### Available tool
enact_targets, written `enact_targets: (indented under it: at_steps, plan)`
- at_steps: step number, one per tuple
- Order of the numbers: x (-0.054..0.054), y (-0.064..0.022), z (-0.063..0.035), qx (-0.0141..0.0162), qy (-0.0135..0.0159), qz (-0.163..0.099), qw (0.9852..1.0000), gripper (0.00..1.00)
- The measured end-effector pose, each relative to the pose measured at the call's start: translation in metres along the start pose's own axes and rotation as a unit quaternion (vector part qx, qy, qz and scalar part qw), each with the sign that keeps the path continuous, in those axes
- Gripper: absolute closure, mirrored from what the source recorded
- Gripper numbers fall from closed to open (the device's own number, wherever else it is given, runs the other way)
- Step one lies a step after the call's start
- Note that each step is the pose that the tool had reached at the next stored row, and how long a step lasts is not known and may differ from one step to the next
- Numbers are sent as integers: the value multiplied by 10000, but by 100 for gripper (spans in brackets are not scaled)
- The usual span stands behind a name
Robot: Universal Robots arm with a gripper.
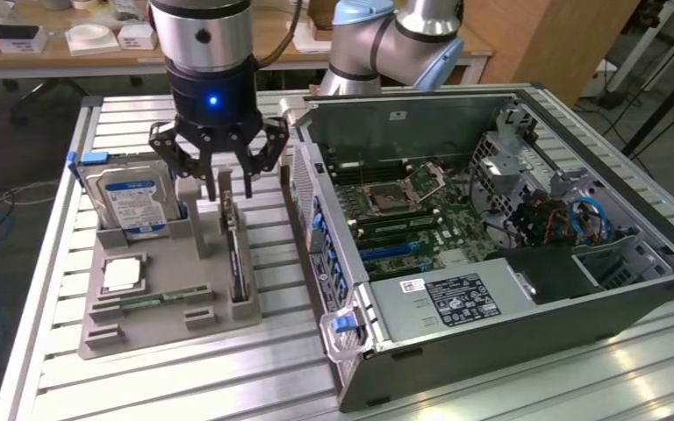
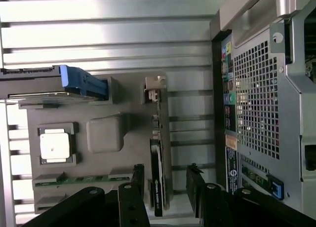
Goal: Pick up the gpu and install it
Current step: 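Pick up the gpu and move the gpu toward the slot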
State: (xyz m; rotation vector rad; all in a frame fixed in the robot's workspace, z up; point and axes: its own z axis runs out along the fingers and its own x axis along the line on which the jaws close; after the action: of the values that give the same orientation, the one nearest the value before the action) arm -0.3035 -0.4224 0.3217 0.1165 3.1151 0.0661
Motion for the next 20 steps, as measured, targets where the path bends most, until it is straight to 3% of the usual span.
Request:
enact_targets:
  at_steps: [11,20]
  plan:
    - [46,-33,198,0,0,0,10000,53]
    - [3,-166,354,2,5,0,10000,53]
